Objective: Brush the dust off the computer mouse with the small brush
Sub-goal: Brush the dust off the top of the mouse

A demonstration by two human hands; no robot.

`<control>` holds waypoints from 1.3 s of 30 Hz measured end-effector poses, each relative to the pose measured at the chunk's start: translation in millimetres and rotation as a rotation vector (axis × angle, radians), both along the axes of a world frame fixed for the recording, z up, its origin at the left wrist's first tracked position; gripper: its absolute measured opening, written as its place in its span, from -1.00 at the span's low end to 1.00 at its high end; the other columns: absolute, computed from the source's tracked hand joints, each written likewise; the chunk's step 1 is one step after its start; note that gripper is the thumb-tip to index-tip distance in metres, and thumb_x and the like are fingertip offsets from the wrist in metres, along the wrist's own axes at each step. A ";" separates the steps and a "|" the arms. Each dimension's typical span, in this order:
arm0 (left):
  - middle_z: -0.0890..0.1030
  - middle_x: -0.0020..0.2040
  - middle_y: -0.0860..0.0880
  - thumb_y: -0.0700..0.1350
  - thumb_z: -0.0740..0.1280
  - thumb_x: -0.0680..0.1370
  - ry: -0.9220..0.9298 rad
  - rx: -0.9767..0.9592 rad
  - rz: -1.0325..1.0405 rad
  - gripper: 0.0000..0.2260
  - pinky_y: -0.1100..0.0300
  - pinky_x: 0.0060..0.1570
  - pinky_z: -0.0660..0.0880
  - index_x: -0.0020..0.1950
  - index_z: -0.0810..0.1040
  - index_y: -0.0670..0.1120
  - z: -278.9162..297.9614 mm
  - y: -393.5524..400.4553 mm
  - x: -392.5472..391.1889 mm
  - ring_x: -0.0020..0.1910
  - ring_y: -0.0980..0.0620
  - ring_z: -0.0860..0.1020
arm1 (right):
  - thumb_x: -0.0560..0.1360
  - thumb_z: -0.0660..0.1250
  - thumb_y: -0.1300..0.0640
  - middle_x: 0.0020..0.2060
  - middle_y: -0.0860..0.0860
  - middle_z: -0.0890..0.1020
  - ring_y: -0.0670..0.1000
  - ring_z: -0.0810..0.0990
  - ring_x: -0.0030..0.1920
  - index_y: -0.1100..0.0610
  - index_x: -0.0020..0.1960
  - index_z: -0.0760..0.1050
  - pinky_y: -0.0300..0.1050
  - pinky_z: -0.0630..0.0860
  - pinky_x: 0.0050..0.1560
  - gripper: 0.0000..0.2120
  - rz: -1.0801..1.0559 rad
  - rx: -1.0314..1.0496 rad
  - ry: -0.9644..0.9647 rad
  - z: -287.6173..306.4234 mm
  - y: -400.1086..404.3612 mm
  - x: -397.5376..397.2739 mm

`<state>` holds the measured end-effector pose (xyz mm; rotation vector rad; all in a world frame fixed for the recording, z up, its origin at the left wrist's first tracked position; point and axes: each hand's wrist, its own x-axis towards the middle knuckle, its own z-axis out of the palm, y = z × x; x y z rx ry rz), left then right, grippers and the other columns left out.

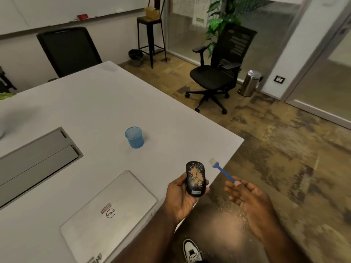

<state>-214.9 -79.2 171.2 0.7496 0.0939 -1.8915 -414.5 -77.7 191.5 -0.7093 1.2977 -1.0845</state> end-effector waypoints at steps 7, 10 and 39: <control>0.61 0.06 -0.32 -0.05 0.15 0.59 0.031 0.049 -0.027 -0.56 -0.05 0.08 0.54 0.33 0.44 -0.34 10.7 27.3 -16.9 0.01 -0.25 0.55 | 0.45 0.39 0.12 -0.07 0.16 0.75 0.07 0.76 -0.08 0.22 0.04 0.58 -0.21 0.64 -0.25 -0.78 -0.150 -0.070 -0.033 28.8 56.5 -26.3; 0.63 0.02 -0.34 -0.04 0.14 0.60 0.043 0.064 -0.001 -0.58 -0.04 -0.03 0.59 0.25 0.48 -0.34 13.2 36.6 -33.0 -0.02 -0.26 0.56 | 0.40 0.42 0.08 -0.08 0.18 0.75 0.09 0.76 -0.08 0.21 0.03 0.57 -0.21 0.64 -0.25 -0.73 -0.165 -0.100 -0.037 40.2 69.0 -39.1; 0.63 0.12 -0.23 -0.03 0.10 0.63 -0.036 0.126 -0.005 -0.61 -0.01 -0.04 0.62 0.27 0.51 -0.26 18.3 3.0 -256.5 -0.02 -0.13 0.62 | 0.60 0.26 0.30 -0.22 -0.05 0.75 -0.01 0.76 -0.15 0.07 -0.09 0.62 -0.26 0.63 -0.15 -0.78 -0.016 -0.224 0.396 37.0 43.0 -226.5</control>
